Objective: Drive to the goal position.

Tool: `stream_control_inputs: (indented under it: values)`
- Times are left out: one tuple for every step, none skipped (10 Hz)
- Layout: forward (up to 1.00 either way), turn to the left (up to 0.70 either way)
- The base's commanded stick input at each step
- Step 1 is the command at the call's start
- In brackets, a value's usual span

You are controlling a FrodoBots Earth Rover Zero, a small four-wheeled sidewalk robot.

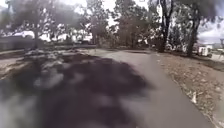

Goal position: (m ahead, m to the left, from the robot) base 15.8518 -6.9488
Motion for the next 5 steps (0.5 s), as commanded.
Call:
stream_control_inputs:
  values:
    - [0.7,0.0]
    - [0.7,0.0]
    - [0.7,0.0]
    - [0.7,0.0]
    - [0.7,0.0]
